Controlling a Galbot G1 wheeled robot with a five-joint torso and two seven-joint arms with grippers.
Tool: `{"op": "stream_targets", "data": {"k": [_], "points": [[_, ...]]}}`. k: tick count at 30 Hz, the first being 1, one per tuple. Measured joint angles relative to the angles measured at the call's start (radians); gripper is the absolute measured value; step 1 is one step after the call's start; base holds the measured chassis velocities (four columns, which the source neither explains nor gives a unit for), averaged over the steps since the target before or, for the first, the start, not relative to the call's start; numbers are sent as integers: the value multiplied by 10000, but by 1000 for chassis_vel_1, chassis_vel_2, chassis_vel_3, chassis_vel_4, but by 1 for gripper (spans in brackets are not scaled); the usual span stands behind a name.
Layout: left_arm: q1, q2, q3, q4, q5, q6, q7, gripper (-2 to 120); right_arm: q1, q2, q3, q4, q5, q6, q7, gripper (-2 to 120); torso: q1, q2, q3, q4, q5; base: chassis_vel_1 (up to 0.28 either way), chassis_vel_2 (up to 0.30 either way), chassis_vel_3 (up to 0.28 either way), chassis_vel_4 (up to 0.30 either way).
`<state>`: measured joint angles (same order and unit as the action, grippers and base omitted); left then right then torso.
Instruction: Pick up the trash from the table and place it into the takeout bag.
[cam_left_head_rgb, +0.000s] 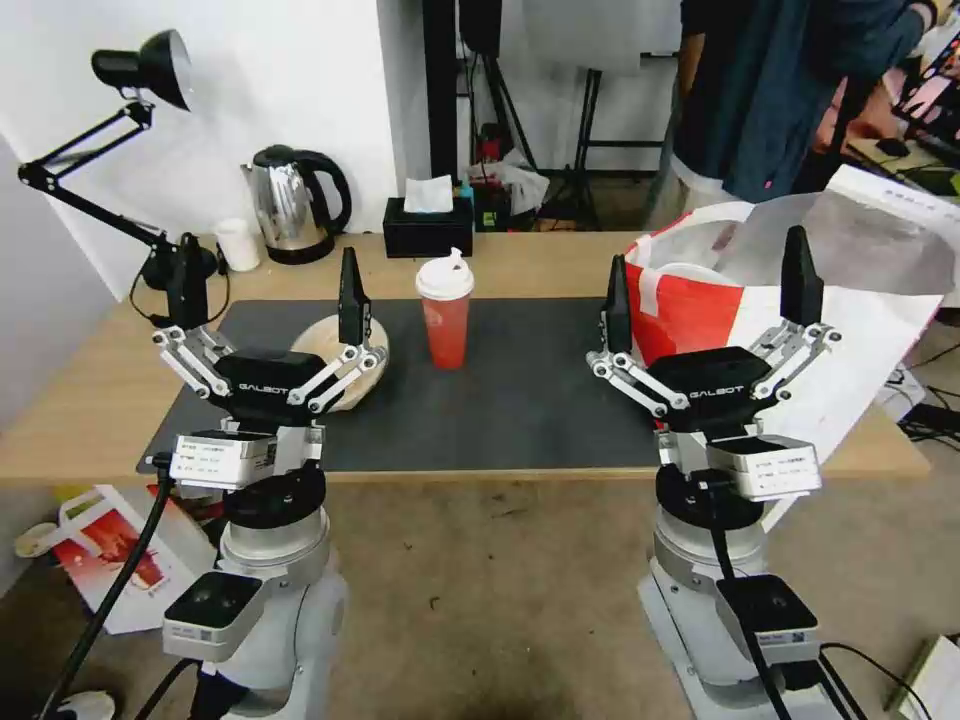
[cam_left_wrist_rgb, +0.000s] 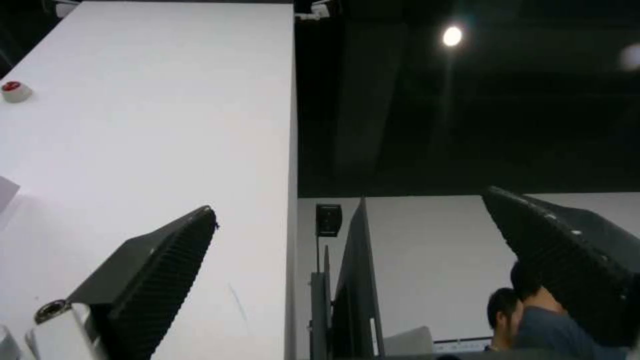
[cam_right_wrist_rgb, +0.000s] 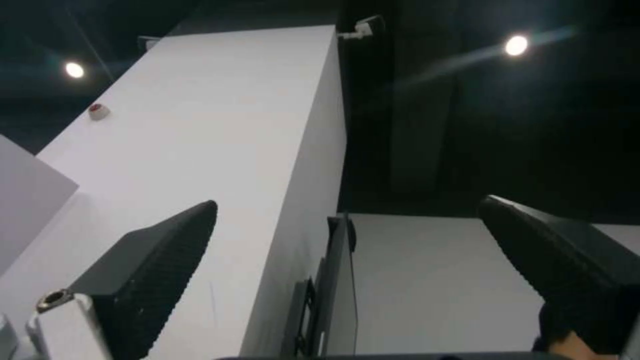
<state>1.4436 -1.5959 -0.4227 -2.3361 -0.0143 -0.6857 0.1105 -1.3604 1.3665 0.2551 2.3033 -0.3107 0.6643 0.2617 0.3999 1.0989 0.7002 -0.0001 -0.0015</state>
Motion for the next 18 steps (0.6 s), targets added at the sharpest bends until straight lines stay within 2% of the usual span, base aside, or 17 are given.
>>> {"op": "stream_targets", "data": {"k": [13, 18], "points": [[70, 0, 16, -14, 0, -17, 0, 100, 23, -329, -16, -22, 355, -276, -61, 100, 0, -1, 0, 0, 1, 0, 0, 0, 0], [130, 5, -67, -125, 0, -21, 3, 100, 180, -917, -338, 90, 1650, -1343, -529, 100, -1, -1, 0, 1, 0, 0, 0, 0, 0]]}}
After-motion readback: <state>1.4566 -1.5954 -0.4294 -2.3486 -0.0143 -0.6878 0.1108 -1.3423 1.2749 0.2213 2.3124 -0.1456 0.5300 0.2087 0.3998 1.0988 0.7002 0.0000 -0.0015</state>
